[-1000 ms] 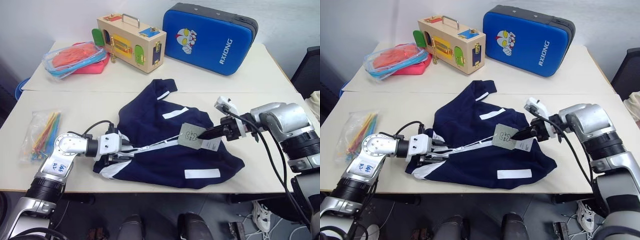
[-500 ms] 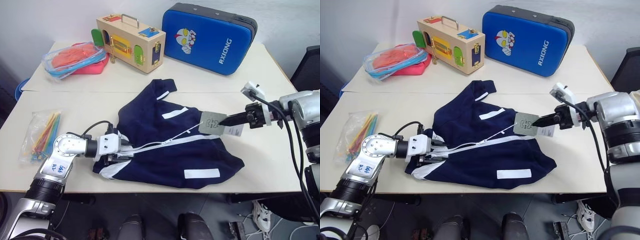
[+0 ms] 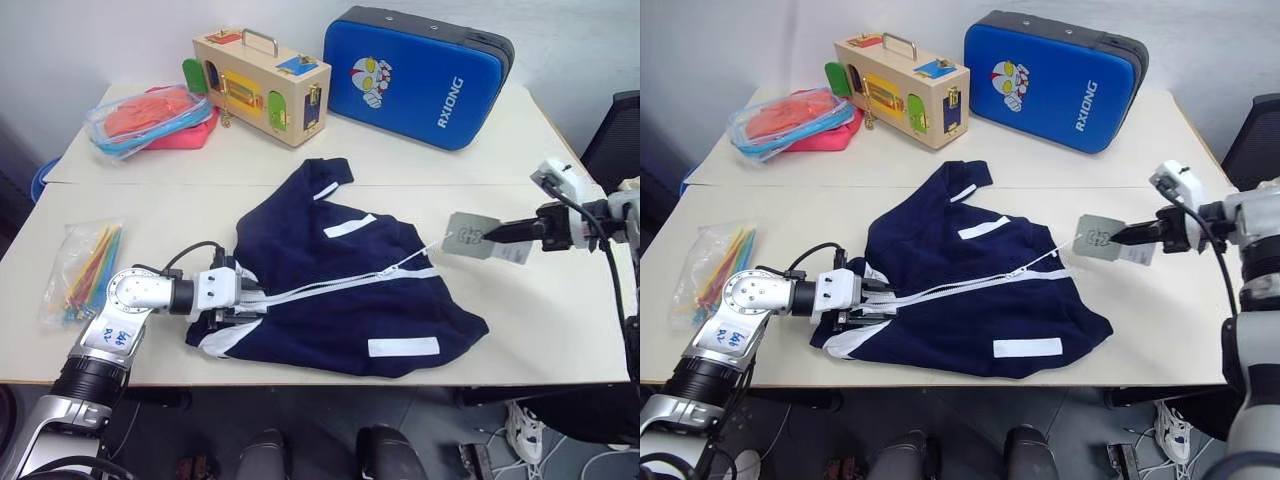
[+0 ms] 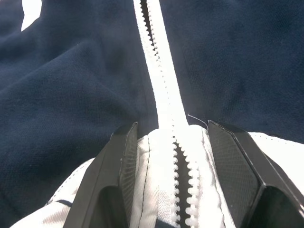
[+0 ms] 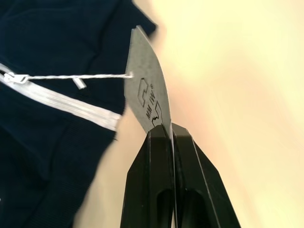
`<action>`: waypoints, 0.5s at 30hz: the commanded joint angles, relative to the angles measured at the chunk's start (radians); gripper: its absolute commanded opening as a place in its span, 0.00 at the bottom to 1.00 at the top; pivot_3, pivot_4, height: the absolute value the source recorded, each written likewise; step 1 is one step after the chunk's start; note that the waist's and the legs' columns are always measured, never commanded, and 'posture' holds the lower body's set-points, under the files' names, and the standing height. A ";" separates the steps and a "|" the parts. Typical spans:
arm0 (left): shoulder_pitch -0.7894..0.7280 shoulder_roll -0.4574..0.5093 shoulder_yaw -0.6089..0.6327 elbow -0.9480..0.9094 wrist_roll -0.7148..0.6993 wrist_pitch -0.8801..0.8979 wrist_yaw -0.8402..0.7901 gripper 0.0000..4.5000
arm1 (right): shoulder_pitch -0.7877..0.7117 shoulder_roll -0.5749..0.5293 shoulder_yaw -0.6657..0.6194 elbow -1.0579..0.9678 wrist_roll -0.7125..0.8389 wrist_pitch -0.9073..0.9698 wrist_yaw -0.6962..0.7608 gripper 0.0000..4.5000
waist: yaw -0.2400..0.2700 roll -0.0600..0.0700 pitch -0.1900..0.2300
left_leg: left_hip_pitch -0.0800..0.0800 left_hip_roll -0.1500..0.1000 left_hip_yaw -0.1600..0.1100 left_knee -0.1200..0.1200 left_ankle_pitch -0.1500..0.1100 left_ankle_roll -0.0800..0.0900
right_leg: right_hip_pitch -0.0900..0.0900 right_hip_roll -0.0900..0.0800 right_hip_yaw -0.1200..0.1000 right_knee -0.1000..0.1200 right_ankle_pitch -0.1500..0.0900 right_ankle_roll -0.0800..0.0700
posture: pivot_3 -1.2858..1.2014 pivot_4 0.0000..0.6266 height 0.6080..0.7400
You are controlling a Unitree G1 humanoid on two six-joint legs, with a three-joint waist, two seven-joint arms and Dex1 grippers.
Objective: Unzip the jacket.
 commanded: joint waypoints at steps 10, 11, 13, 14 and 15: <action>0.023 0.007 -0.026 0.088 0.069 0.008 0.018 0.53 | -0.049 -0.090 -0.123 0.179 -0.090 -0.133 -0.149 0.01 | -0.007 0.003 -0.001 | 0.000 0.000 0.000 0.000 0.000 0.000 | 0.000 -0.001 0.000 0.000 0.000 0.000 | 0.52 0.24 1.00; 0.021 0.007 -0.026 0.090 0.069 0.007 0.018 0.53 | -0.052 -0.094 -0.130 0.190 -0.096 -0.141 -0.163 0.01 | -0.007 0.004 -0.001 | 0.000 0.000 0.000 0.000 0.000 0.000 | 0.000 -0.001 0.000 0.000 0.000 0.000 | 0.52 0.24 1.00; 0.015 0.006 -0.027 0.092 0.069 0.007 0.016 0.53 | -0.054 -0.103 -0.145 0.210 -0.105 -0.159 -0.200 0.01 | -0.009 0.004 -0.001 | 0.000 0.000 0.000 -0.001 0.000 0.000 | 0.000 -0.001 0.000 0.000 0.000 0.000 | 0.52 0.24 1.00; 0.014 0.006 -0.028 0.093 0.069 0.006 0.016 0.53 | -0.055 -0.105 -0.153 0.217 -0.110 -0.166 -0.213 0.01 | -0.009 0.004 -0.001 | 0.000 0.000 0.000 0.000 0.000 0.000 | 0.000 -0.001 0.000 0.000 0.000 0.000 | 0.52 0.24 1.00; 0.010 0.004 -0.028 0.095 0.069 0.006 0.016 0.53 | -0.055 -0.108 -0.161 0.228 -0.117 -0.177 -0.246 0.01 | -0.010 0.004 -0.001 | 0.000 0.000 0.000 0.000 0.000 0.000 | 0.000 -0.001 0.000 0.000 0.000 0.000 | 0.52 0.24 1.00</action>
